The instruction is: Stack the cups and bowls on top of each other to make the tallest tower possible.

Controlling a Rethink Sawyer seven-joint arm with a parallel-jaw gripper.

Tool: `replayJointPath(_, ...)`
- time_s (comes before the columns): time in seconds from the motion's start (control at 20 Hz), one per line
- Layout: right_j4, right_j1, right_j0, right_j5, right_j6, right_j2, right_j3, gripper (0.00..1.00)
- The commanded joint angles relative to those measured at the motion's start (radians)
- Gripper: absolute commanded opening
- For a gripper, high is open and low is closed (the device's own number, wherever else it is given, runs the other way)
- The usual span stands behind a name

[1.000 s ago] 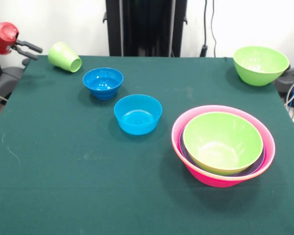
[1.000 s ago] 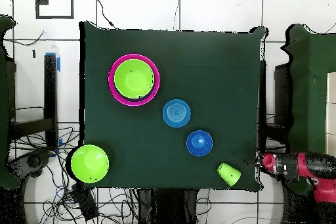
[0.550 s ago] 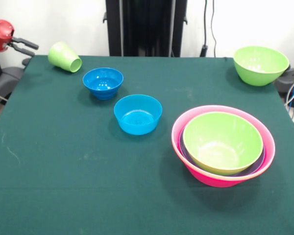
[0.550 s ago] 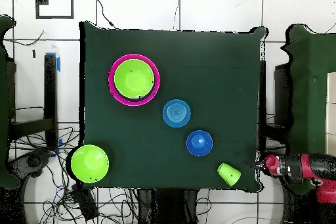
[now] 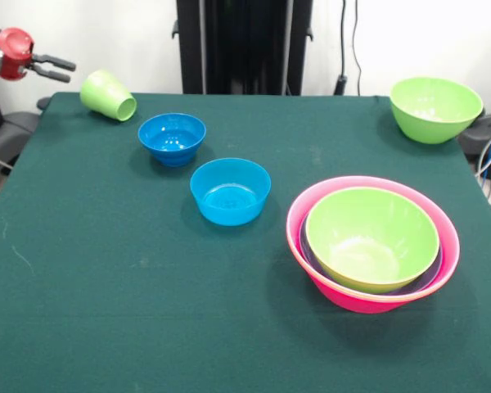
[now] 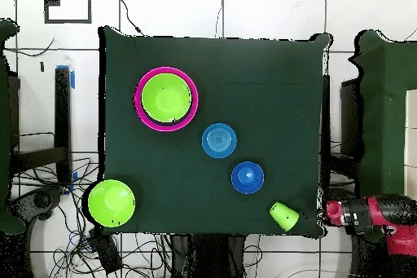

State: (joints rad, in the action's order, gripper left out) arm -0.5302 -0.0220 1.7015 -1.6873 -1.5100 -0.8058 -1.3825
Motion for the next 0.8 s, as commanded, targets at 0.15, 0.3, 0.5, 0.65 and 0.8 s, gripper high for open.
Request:
replayJointPath(0.15,0.021,0.087,-0.027,-0.042,0.188,0.096,0.018,1.00)
replayJointPath(0.3,0.024,0.112,-0.026,-0.027,0.194,0.104,0.027,1.00)
replayJointPath(0.5,0.015,0.178,-0.023,0.019,0.226,0.114,0.074,1.00)
replayJointPath(0.65,0.011,0.207,-0.020,0.044,0.247,0.110,0.101,1.00)
replayJointPath(0.8,0.008,0.236,-0.019,0.064,0.272,0.102,0.127,1.00)
